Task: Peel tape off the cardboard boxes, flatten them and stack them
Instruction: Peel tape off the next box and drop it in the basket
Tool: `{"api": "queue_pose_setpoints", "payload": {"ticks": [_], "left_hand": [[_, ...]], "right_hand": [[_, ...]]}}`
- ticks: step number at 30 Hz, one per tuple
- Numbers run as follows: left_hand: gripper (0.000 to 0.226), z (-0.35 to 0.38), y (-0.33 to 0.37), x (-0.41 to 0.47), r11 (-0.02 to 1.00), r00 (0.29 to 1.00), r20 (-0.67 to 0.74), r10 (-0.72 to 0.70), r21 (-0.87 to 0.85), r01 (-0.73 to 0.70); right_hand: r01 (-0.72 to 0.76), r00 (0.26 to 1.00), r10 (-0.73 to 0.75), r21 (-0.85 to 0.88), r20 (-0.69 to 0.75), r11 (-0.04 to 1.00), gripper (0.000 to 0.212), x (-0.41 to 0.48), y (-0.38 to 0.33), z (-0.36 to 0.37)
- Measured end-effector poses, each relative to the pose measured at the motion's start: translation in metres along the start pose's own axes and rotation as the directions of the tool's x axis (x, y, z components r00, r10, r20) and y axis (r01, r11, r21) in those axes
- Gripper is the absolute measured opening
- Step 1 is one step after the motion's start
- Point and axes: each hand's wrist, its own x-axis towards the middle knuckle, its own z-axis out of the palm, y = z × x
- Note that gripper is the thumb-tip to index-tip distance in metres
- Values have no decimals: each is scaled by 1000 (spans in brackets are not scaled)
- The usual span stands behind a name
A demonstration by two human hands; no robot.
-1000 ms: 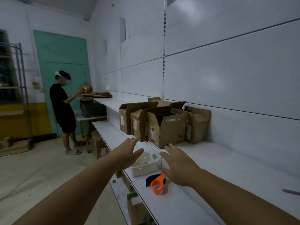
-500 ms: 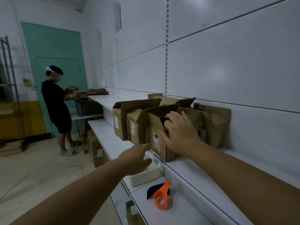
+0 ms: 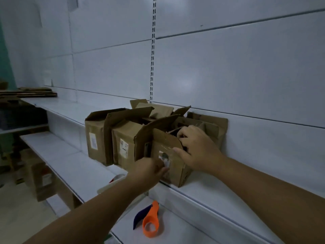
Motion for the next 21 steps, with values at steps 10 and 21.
{"api": "queue_pose_setpoints", "payload": {"ticks": [10, 21], "left_hand": [[27, -14, 12, -1, 897, 781, -576, 242, -175, -407], [119, -21, 91, 11, 610, 914, -262, 308, -683, -402]], "right_hand": [[-228, 876, 288, 195, -386, 954, 36, -41, -3, -48], [-509, 244, 886, 726, -394, 463, 27, -68, 24, -117]]}}
